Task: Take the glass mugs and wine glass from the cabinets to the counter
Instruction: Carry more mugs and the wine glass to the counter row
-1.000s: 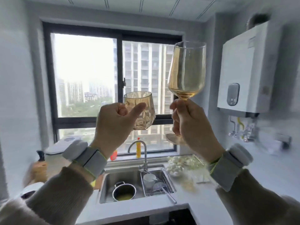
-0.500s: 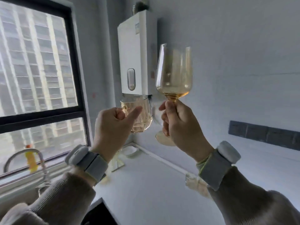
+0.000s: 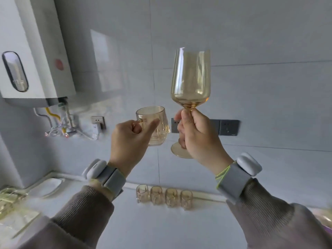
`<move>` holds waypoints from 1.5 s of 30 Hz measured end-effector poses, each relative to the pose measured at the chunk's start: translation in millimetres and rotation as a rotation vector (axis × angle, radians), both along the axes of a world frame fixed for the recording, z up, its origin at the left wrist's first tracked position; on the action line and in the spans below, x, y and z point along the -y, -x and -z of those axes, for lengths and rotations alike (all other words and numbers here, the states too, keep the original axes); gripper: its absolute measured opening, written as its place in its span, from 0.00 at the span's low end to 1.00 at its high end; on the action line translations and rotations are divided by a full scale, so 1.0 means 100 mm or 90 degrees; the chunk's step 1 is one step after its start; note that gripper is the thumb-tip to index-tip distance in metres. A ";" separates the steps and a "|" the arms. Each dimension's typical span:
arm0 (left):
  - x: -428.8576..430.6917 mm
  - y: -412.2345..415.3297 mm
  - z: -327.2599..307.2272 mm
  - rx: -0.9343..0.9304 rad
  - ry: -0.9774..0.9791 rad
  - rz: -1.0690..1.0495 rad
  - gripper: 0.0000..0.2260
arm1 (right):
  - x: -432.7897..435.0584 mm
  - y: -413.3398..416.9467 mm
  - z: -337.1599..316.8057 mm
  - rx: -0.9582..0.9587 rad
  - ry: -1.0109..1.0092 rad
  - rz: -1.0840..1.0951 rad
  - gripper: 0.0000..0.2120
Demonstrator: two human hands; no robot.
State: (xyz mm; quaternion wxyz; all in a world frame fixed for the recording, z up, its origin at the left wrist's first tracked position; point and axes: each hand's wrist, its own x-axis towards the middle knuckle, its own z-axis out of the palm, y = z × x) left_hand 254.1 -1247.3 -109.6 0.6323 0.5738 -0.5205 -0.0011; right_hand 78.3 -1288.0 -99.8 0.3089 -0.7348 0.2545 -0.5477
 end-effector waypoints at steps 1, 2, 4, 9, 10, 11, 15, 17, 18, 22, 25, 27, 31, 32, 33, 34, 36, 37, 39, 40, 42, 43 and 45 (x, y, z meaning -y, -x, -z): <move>0.09 0.05 0.01 0.010 0.001 0.011 0.29 | 0.06 0.05 0.03 0.001 -0.004 0.015 0.15; 0.21 0.09 0.03 0.017 -0.003 0.031 0.29 | 0.11 0.09 0.06 0.002 -0.008 0.036 0.15; 0.44 0.20 0.12 0.020 -0.012 0.075 0.30 | 0.24 0.18 0.16 0.012 -0.011 0.086 0.15; 0.90 0.53 0.50 0.002 -0.053 0.154 0.30 | 0.52 0.45 0.56 0.016 -0.048 0.176 0.15; 0.99 0.60 0.59 0.001 -0.063 0.162 0.30 | 0.58 0.52 0.63 0.005 -0.057 0.190 0.14; 1.09 0.68 0.68 -0.003 -0.075 0.171 0.30 | 0.67 0.59 0.71 0.001 -0.072 0.203 0.14; 1.37 0.90 1.04 -0.004 -0.104 0.199 0.29 | 0.88 0.83 1.04 -0.010 -0.114 0.232 0.14; 1.57 1.04 1.29 -0.015 -0.129 0.202 0.29 | 1.05 0.96 1.27 0.001 -0.131 0.247 0.14; 1.66 1.10 1.40 -0.020 -0.142 0.200 0.29 | 1.14 1.02 1.39 0.013 -0.135 0.253 0.15; 2.00 1.37 1.95 -0.058 -0.200 0.183 0.28 | 1.44 1.23 1.80 0.067 -0.176 0.260 0.15; 2.20 1.49 2.37 -0.072 -0.251 0.179 0.27 | 1.63 1.34 2.15 0.078 -0.220 0.239 0.14; 2.35 1.56 2.67 -0.106 -0.295 0.169 0.26 | 1.80 1.42 2.42 0.082 -0.264 0.233 0.15; 2.51 1.68 3.19 -0.152 -0.356 0.155 0.27 | 2.05 1.51 2.92 -0.001 -0.291 0.244 0.23; 2.53 1.71 3.33 -0.156 -0.368 0.154 0.27 | 2.08 1.52 3.04 -0.013 -0.304 0.250 0.23; 2.55 1.73 3.45 -0.158 -0.379 0.151 0.28 | 2.12 1.53 3.16 -0.014 -0.323 0.256 0.23; 2.56 1.74 3.57 -0.156 -0.386 0.148 0.28 | 2.14 1.52 3.26 -0.015 -0.342 0.263 0.23; 2.58 1.76 3.79 -0.144 -0.407 0.138 0.28 | 2.21 1.51 3.50 -0.017 -0.376 0.266 0.22; 2.58 1.77 3.88 -0.140 -0.411 0.139 0.27 | 2.24 1.50 3.61 -0.018 -0.385 0.266 0.21; 2.60 1.76 4.09 -0.138 -0.413 0.140 0.26 | 2.31 1.49 3.83 -0.021 -0.401 0.268 0.21; 2.60 1.76 4.19 -0.141 -0.411 0.141 0.26 | 2.34 1.48 3.93 -0.021 -0.407 0.269 0.21; 2.61 1.77 4.40 -0.145 -0.413 0.140 0.26 | 2.38 1.48 4.14 -0.013 -0.420 0.282 0.21; 2.59 1.75 4.44 -0.144 -0.417 0.139 0.25 | 2.38 1.47 4.20 -0.002 -0.422 0.285 0.20; 2.60 1.78 4.64 -0.163 -0.426 0.133 0.25 | 2.43 1.49 4.39 0.007 -0.429 0.280 0.17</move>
